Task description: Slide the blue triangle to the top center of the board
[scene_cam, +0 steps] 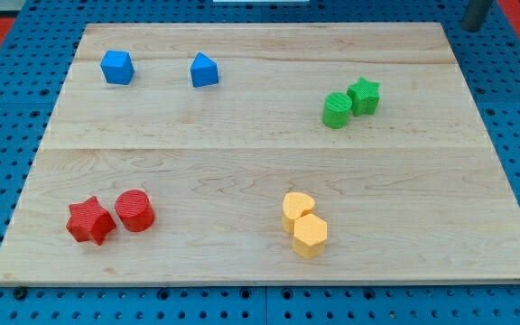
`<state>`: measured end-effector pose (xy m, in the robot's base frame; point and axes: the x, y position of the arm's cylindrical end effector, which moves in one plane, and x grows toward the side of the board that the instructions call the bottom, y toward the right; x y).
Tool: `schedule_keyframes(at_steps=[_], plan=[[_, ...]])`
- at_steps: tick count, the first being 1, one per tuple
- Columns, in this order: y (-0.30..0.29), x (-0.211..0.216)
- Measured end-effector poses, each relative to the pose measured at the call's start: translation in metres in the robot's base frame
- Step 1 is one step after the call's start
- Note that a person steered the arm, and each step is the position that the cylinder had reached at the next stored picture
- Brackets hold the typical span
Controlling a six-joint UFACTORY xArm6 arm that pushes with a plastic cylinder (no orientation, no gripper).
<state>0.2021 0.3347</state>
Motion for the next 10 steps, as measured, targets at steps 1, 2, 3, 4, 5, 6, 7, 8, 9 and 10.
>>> schedule_keyframes(at_steps=[1,2,3,4,5,6,7,8,9,10], plan=[[0.000,0.000],[-0.002,0.003],[-0.005,0.009],[-0.022,0.051],[-0.023,0.051],[-0.023,0.050],[-0.025,0.059],[-0.081,0.047],[-0.143,0.012],[-0.201,-0.001]])
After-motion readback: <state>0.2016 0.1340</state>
